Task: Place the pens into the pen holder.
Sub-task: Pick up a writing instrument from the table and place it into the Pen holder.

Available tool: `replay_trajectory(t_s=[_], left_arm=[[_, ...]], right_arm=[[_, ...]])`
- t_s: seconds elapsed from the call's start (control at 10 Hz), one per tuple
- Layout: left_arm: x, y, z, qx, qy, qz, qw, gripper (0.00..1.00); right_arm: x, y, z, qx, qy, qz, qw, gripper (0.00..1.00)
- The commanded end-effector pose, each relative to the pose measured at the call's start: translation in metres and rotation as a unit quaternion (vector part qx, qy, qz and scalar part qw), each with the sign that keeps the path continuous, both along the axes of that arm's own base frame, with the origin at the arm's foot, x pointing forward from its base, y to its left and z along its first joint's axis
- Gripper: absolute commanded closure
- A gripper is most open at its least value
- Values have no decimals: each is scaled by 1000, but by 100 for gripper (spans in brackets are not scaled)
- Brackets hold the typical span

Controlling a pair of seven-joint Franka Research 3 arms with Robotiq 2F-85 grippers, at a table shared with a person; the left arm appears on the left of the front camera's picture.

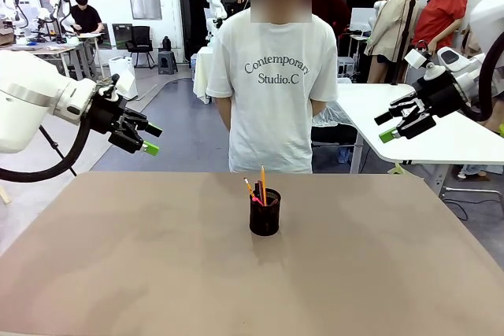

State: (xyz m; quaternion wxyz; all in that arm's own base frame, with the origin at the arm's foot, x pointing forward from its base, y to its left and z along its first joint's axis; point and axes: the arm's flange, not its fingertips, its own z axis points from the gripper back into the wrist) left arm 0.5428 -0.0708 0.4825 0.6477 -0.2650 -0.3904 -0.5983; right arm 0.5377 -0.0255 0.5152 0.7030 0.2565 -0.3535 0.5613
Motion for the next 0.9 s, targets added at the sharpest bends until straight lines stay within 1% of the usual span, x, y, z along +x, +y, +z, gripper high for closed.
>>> replay_trajectory(t_s=[0.0, 0.8], left_arm=[[1, 0, 1, 0, 0, 1, 1000, 0], [1, 0, 1, 0, 0, 1, 1000, 0]], right_arm=[[-2, 1, 1, -1, -2, -2, 1000, 0], [-2, 1, 1, -1, -2, -2, 1000, 0]])
